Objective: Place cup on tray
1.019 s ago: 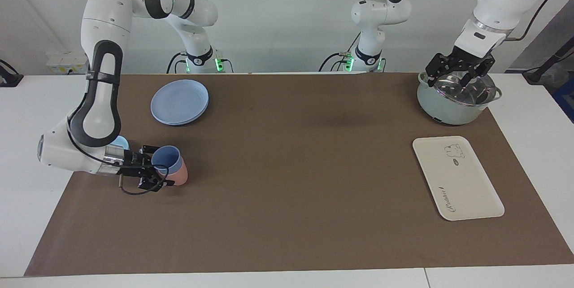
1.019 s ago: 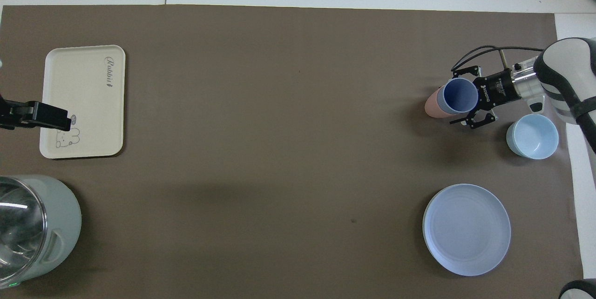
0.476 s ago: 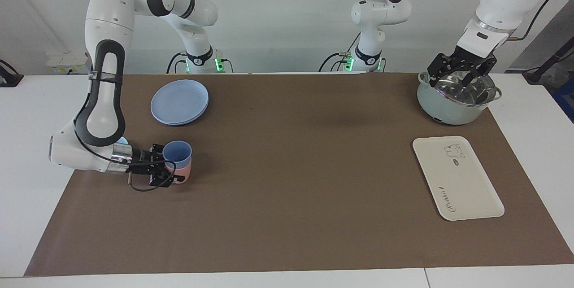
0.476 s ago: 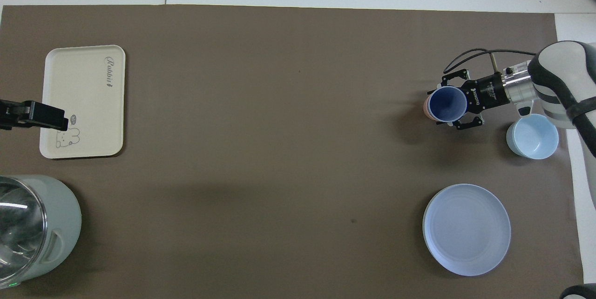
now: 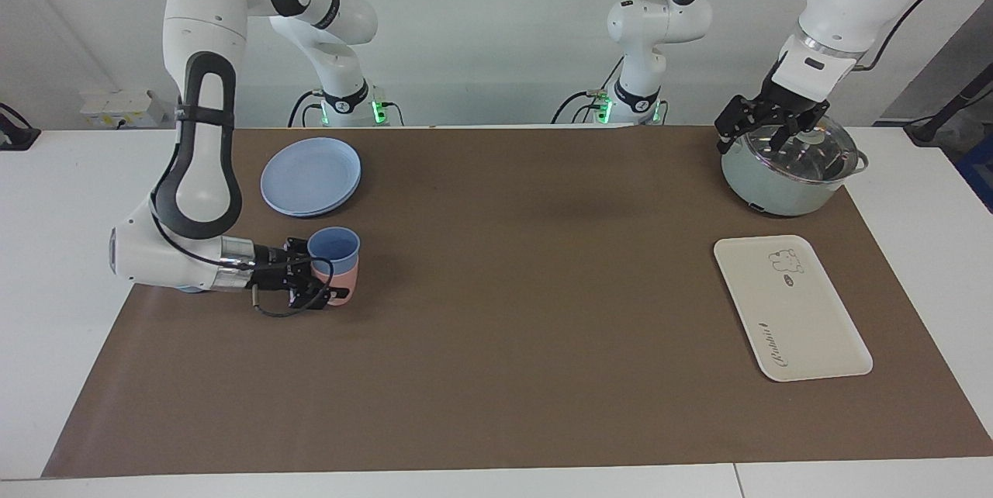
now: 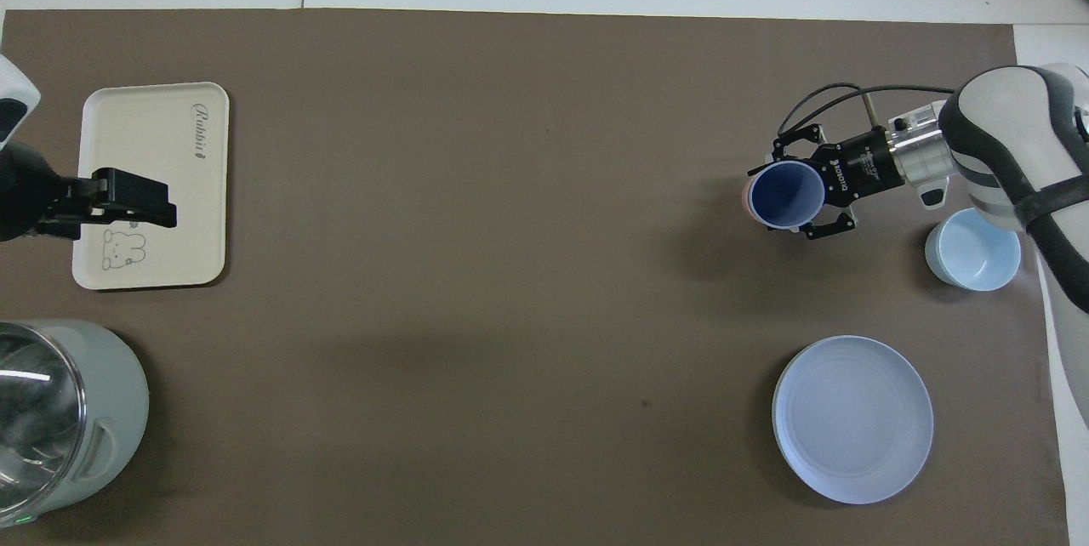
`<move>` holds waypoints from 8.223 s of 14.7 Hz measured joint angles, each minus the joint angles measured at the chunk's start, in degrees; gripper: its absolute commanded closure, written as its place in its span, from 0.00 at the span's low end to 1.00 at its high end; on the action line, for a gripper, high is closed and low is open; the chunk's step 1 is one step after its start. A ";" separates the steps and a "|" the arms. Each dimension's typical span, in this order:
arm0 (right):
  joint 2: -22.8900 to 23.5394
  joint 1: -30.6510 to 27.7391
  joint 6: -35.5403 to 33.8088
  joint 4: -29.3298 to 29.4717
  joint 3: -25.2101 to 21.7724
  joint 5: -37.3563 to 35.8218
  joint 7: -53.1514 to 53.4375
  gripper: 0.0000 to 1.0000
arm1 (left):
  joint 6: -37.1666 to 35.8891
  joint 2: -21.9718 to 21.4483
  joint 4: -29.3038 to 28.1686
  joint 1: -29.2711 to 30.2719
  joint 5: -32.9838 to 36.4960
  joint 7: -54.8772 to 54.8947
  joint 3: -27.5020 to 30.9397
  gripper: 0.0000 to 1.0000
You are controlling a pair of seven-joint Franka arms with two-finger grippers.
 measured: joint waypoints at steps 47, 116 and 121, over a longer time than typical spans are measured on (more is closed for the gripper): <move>-4.69 5.72 9.87 -3.33 -0.64 10.49 25.21 1.00 | 22.14 -1.38 -10.26 1.02 -4.07 -14.07 2.48 1.00; -24.26 9.02 3.41 -2.43 -0.62 -45.72 -39.45 0.01 | -1.42 1.00 0.99 -1.67 6.21 13.37 0.17 0.00; -29.63 9.08 0.49 -1.75 -0.80 -45.88 -39.11 0.00 | -1.47 1.00 0.99 -1.77 6.18 13.36 0.09 0.00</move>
